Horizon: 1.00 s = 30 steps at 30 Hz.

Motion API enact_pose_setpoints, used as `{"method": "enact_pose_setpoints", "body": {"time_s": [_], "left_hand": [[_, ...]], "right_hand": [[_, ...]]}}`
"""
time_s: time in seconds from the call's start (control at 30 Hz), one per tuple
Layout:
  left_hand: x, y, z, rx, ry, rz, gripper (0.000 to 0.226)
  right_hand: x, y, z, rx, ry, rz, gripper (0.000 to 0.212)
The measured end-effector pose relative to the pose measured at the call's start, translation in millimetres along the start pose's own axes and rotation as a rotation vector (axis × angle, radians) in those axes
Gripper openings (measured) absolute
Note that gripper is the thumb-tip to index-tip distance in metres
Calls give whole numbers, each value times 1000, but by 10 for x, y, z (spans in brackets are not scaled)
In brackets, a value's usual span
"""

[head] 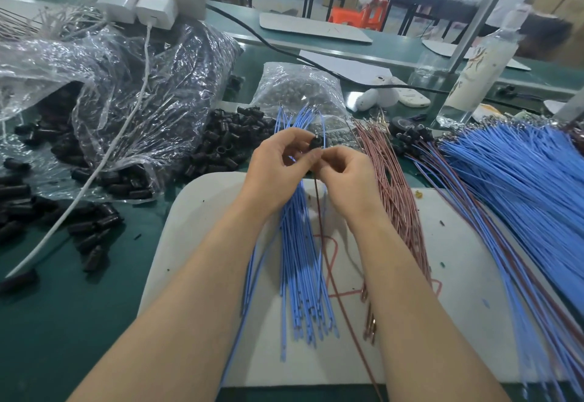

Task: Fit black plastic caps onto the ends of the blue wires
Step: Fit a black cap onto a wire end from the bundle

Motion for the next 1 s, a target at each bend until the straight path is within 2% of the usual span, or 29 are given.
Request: {"method": "enact_pose_setpoints", "body": {"time_s": [0.27,0.57,1.0], "left_hand": [[53,36,-25,-33,-2,36,14],[71,79,-33,-60,-24,-16,18],[72,108,-59,-76,-43,-79,26]], "right_hand": [[-52,-28,-6,22,-56,-96,5],[-137,-37,-32,36,-122,-226,17],[-175,-54,-52,54,-143,-295,11]]}}
Point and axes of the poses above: each hand's wrist, its own z-axis towards the middle knuckle, its own y-axis out of the palm, x = y × z, the point moved 9 cm from there along z, towards the middle knuckle, and after that the axes turned 6 degrees about z, right-handed, at the moved point
